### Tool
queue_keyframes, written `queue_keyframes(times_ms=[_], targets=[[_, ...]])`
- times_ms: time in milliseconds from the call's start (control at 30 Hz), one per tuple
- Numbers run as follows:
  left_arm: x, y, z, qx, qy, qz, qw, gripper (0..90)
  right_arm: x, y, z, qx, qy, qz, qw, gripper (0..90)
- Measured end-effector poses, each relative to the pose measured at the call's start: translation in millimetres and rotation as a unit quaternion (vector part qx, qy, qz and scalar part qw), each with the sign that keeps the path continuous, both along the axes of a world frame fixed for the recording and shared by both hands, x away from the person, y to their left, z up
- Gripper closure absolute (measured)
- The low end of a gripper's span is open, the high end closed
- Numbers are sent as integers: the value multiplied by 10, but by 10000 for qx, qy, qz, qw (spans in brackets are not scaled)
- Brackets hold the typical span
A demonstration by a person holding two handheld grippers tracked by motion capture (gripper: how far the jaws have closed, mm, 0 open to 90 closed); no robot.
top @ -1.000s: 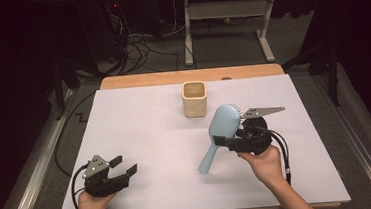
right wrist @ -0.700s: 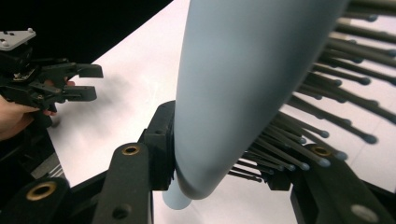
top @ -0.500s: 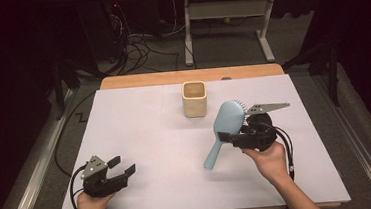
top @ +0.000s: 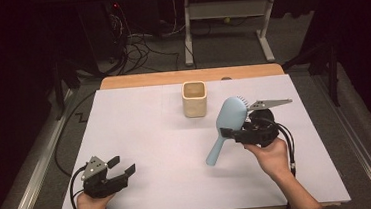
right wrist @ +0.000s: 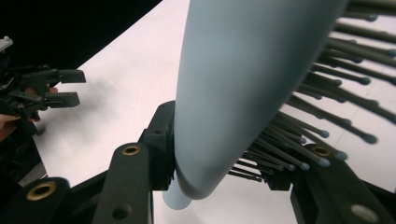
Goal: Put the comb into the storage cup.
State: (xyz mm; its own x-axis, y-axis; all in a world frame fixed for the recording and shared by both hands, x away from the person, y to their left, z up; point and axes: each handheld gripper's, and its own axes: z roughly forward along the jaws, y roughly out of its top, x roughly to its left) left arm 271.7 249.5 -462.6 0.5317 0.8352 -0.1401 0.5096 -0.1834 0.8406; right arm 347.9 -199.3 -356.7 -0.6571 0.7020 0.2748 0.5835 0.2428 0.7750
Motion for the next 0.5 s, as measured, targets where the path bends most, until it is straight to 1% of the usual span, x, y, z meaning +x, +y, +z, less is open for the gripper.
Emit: queue_keyframes(times_ms=[233,333,500], targets=[[3,-2,-5,-62,28,41,10000,327,29,-33,62,-58,-83,-89,9999,555],[-2,-12,-4,-19,32,17,10000,327,43,-44,77,-78,-102,-132,9998,555],[-5,-10,-3,-46,26,53,10000,327,52,-62,91,-70,-100,-169,9998,555]])
